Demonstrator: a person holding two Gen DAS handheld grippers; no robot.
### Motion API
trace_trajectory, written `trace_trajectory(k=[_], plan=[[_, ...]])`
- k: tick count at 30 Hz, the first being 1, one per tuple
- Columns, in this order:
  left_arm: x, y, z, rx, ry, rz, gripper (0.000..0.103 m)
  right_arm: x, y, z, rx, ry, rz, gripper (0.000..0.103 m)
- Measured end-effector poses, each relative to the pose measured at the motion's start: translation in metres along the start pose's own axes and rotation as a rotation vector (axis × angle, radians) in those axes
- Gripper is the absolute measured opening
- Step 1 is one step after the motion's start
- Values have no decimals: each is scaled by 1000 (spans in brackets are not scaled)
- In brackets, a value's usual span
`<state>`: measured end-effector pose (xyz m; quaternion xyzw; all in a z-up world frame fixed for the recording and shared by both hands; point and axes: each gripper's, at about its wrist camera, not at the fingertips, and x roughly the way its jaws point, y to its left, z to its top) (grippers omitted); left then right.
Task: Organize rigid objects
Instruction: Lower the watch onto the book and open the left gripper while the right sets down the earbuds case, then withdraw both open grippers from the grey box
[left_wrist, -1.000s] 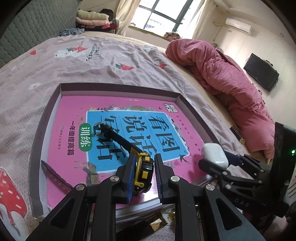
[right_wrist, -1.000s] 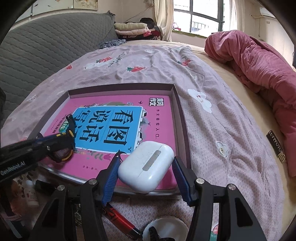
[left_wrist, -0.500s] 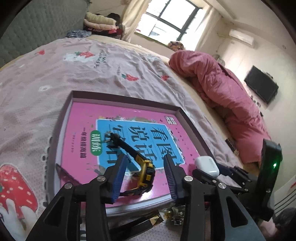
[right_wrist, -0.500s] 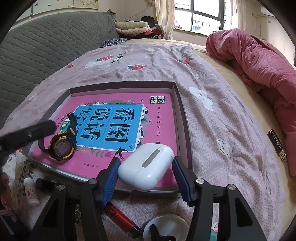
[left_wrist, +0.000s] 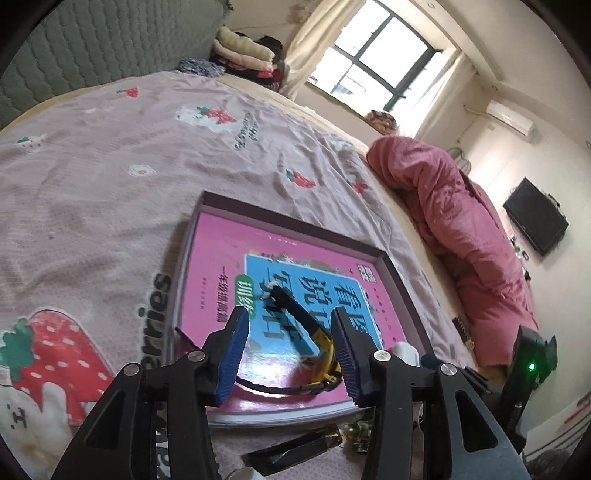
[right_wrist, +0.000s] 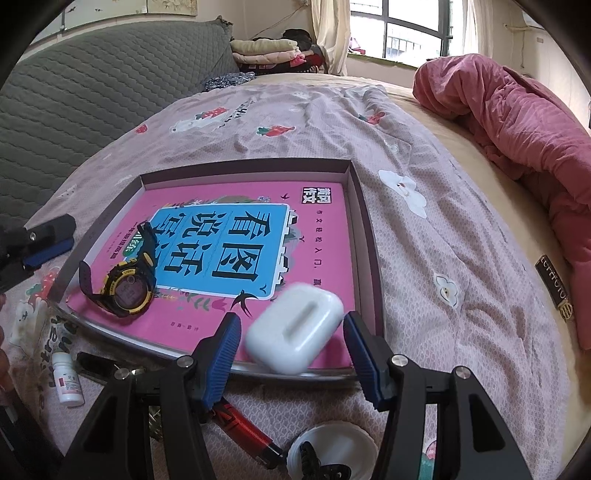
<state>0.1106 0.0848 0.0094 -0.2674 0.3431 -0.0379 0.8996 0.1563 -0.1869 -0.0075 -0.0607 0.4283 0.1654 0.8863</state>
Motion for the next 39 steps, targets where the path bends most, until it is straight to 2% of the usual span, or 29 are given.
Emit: trace_trajectory(k=[10, 13, 27, 39], plan=[[-6, -7, -7, 30, 13, 14, 49, -8, -4, 0, 27, -12, 33, 58], [-7, -12, -11, 53, 20, 23, 57, -12, -7, 2, 32, -31, 38, 58], [-15, -22, -21, 100, 31, 65, 58, -38, -23, 7, 73, -135, 66, 58], [-28, -22, -28, 99, 45, 102, 59, -62, -36, 0, 90, -201, 42, 58]])
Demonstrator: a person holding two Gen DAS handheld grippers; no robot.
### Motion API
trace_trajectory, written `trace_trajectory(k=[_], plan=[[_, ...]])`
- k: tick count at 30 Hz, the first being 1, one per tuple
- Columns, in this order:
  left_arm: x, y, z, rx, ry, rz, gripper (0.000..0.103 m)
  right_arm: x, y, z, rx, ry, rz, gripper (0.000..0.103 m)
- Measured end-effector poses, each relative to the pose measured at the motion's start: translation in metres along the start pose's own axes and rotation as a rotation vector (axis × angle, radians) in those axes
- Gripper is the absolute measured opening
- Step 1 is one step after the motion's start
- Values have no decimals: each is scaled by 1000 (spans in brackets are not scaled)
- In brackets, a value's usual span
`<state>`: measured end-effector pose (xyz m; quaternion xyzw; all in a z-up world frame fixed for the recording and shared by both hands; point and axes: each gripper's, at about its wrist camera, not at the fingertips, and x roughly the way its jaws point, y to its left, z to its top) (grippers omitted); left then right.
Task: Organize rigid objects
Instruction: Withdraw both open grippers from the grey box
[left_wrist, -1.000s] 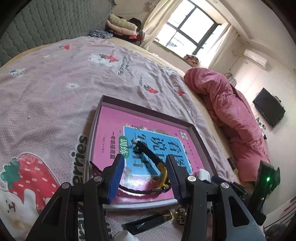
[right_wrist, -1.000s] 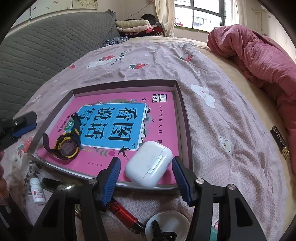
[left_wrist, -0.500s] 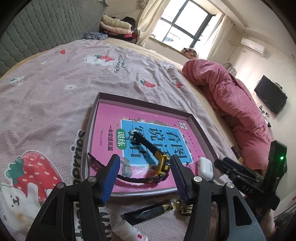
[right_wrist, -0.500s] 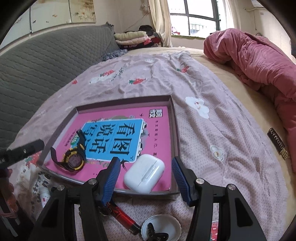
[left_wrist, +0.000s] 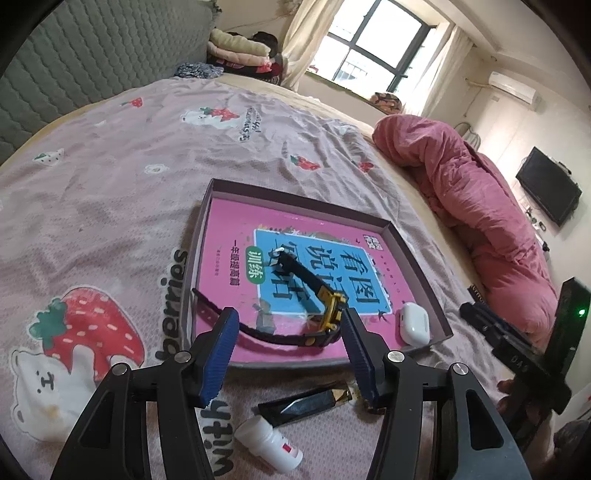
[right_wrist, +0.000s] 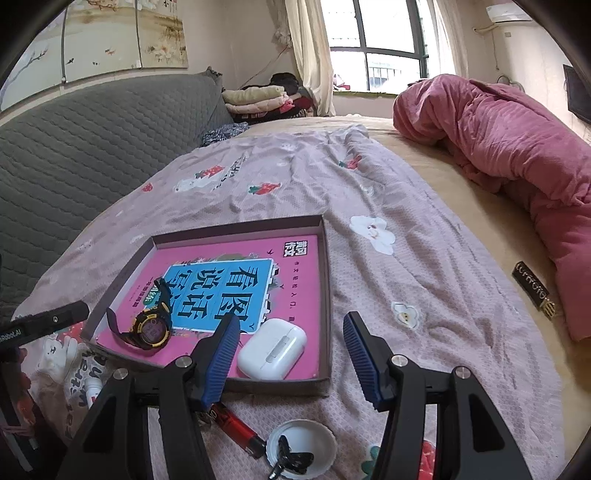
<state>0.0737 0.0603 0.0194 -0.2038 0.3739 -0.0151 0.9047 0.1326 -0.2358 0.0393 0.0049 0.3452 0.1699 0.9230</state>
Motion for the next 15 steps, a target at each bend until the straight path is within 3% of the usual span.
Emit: trace_trajectory(k=[15], plan=[[-28, -4, -17, 33, 17, 24, 59, -36, -5, -7, 11, -46, -32, 58]])
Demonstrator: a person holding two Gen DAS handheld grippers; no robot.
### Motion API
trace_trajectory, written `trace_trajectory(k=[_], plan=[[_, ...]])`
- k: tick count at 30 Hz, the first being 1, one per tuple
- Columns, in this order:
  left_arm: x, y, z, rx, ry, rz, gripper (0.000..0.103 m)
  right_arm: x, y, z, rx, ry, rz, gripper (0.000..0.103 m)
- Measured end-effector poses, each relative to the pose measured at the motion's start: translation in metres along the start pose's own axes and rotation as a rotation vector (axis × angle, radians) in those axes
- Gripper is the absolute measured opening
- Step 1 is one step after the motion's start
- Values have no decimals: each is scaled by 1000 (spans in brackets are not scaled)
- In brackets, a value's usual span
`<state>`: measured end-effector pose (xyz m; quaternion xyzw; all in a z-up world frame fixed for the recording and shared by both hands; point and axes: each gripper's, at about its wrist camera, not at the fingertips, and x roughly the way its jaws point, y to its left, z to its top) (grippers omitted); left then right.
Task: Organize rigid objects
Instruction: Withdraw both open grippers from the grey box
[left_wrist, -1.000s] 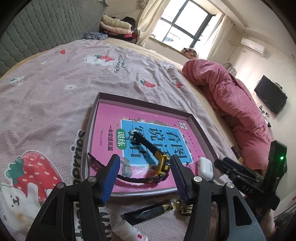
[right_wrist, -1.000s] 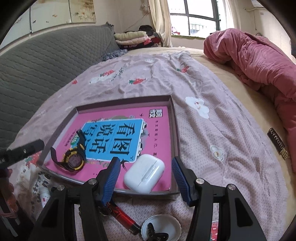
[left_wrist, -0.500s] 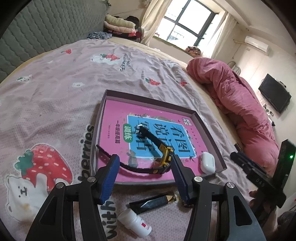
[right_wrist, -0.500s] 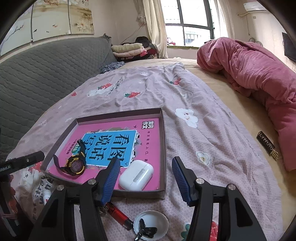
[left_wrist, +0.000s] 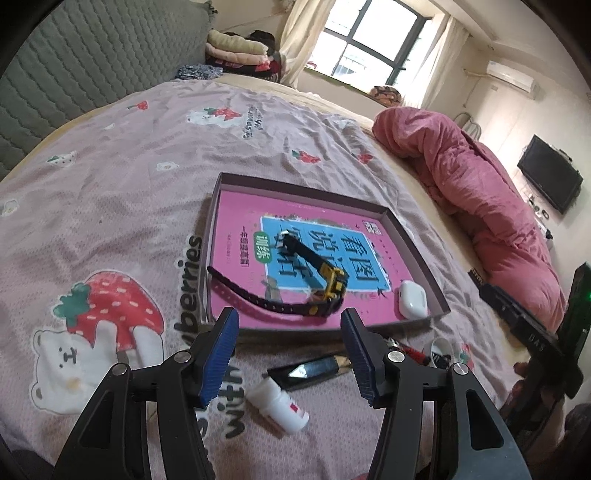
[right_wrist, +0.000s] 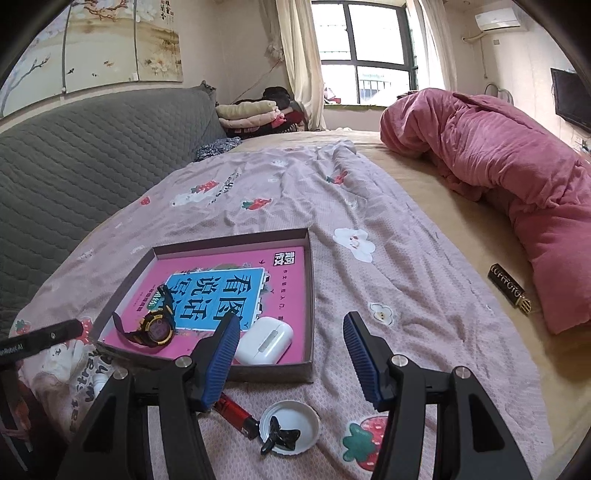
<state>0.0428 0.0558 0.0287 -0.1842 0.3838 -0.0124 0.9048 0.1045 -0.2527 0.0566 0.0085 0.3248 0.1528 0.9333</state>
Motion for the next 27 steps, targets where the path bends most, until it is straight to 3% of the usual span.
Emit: trace_trajectory(k=[15, 27], plan=[[-3, -15, -21, 60, 53, 6, 59, -28, 10, -11, -37, -15, 7, 58], [1, -15, -29, 67, 100, 23, 59, -26, 67, -31, -244, 15, 65, 58]])
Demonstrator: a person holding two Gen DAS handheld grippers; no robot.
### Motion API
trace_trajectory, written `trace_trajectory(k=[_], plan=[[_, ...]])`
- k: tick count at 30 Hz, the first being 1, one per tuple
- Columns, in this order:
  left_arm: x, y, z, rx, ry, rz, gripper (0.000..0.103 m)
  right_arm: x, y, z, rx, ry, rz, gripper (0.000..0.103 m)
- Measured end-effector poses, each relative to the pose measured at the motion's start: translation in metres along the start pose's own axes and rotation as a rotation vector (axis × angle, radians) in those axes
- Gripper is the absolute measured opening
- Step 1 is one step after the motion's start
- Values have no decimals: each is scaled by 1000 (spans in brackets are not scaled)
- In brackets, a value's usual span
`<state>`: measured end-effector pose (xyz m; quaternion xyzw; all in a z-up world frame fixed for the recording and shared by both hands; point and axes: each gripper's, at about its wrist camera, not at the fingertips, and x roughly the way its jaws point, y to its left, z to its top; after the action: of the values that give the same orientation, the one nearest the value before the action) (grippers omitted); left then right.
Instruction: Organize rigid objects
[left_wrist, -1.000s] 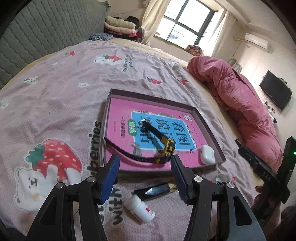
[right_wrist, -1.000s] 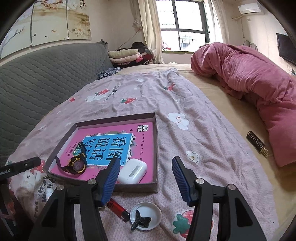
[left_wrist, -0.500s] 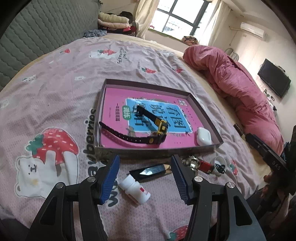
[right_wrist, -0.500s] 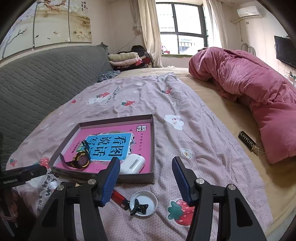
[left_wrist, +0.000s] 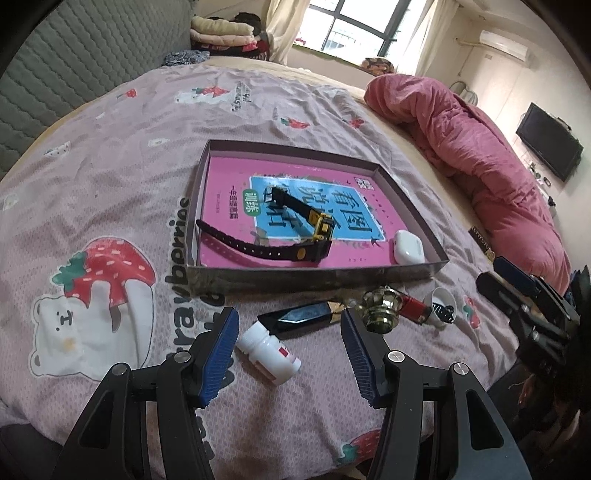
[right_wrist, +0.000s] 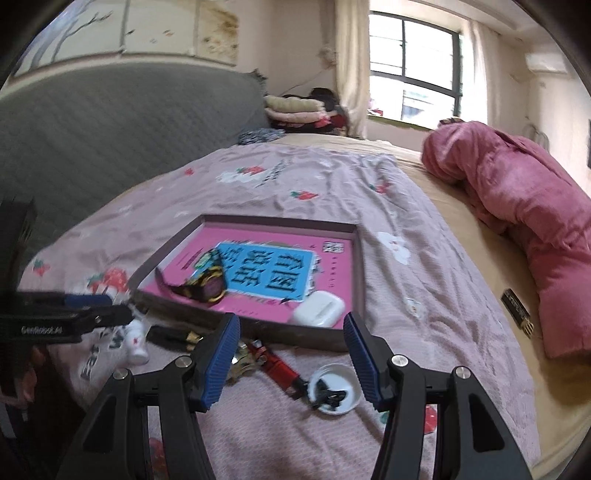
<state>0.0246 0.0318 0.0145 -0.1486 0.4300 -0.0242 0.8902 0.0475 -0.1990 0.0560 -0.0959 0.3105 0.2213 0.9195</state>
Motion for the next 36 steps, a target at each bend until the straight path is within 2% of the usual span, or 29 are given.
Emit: trace_trajectory(k=[11, 25, 36], plan=[[9, -12, -13, 32, 53, 28, 59, 2, 29, -8, -95, 30, 24, 58], [9, -17, -25, 30, 97, 37, 59, 3, 33, -12, -108, 59, 43, 58], [23, -12, -27, -2, 135, 95, 59, 10, 34, -15, -107, 86, 52, 58]])
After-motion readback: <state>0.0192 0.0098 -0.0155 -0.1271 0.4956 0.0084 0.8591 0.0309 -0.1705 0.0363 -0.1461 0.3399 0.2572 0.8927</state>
